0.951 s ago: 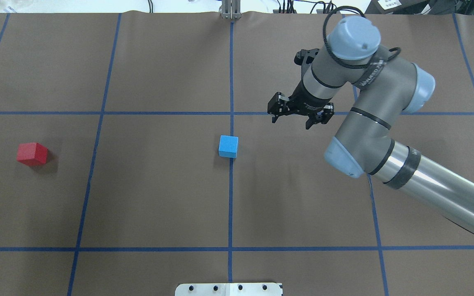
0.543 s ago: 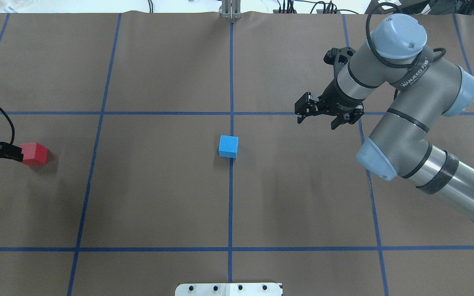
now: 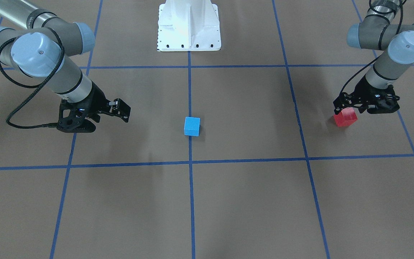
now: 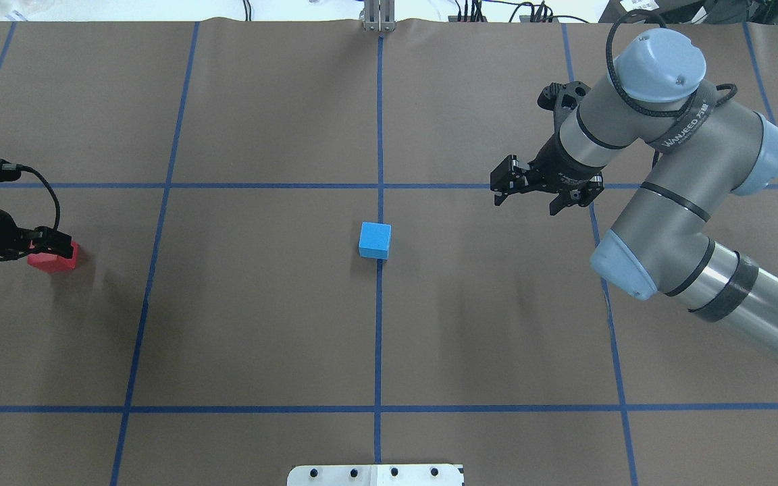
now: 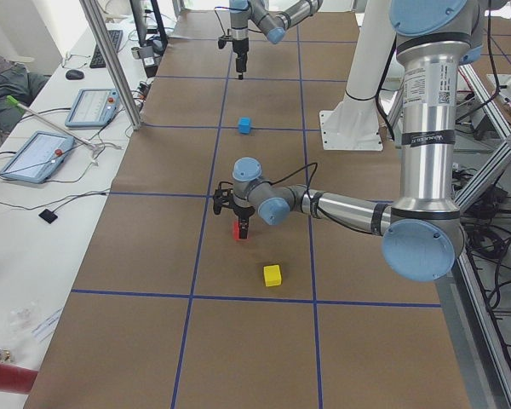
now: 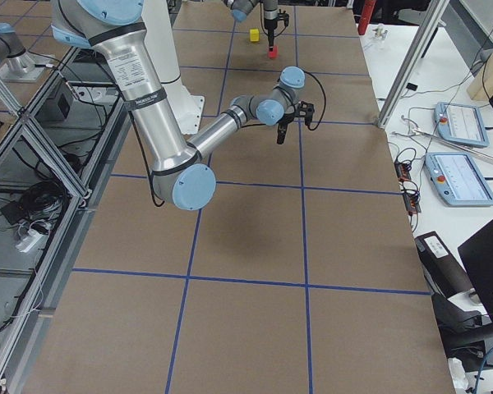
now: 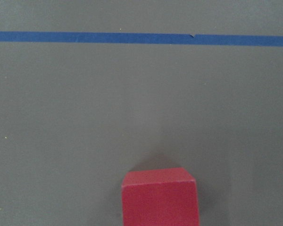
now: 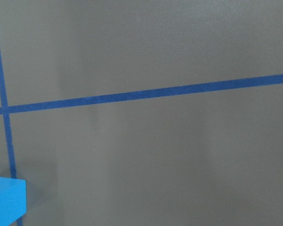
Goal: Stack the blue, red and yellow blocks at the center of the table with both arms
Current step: 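Open the right gripper and withdraw it while the left gripper reaches the red cube, then grasp the red cube with the left gripper and carry it toward the blue cube, then align and lower the red cube onto the blue cube with the left gripper, then open the left gripper and withdraw it from the stack, then reach the left gripper down to the yellow cube and grasp it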
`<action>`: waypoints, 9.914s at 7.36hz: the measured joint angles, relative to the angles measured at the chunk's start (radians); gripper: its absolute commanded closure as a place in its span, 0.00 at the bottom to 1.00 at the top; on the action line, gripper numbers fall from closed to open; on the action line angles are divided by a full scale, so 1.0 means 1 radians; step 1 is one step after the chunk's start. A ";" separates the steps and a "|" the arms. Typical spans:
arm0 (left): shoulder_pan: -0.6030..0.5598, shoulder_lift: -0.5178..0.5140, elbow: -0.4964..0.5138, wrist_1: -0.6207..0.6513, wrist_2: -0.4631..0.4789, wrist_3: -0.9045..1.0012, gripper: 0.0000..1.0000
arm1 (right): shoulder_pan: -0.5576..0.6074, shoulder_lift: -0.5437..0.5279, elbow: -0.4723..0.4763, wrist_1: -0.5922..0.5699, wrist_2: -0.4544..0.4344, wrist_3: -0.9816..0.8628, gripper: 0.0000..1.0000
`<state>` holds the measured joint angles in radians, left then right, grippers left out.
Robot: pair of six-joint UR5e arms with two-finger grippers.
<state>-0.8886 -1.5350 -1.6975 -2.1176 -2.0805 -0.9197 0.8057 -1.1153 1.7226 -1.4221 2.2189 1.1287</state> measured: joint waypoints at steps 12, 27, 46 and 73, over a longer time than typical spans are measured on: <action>0.146 -0.490 -0.093 0.418 -0.043 -0.201 1.00 | 0.088 -0.133 0.053 0.001 0.008 -0.175 0.00; 0.332 -1.027 0.311 0.603 0.185 -0.101 1.00 | 0.127 -0.170 -0.012 0.009 -0.005 -0.273 0.00; 0.353 -1.010 0.340 0.589 0.183 -0.099 1.00 | 0.127 -0.162 -0.021 0.009 -0.004 -0.271 0.00; -0.191 0.205 0.148 -0.254 -0.076 0.431 0.00 | 0.149 -0.171 0.019 0.010 -0.005 -0.260 0.00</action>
<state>-1.0801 -1.3305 -1.5490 -2.3718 -2.1568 -0.4887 0.9543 -1.2861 1.7416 -1.4117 2.2140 0.8685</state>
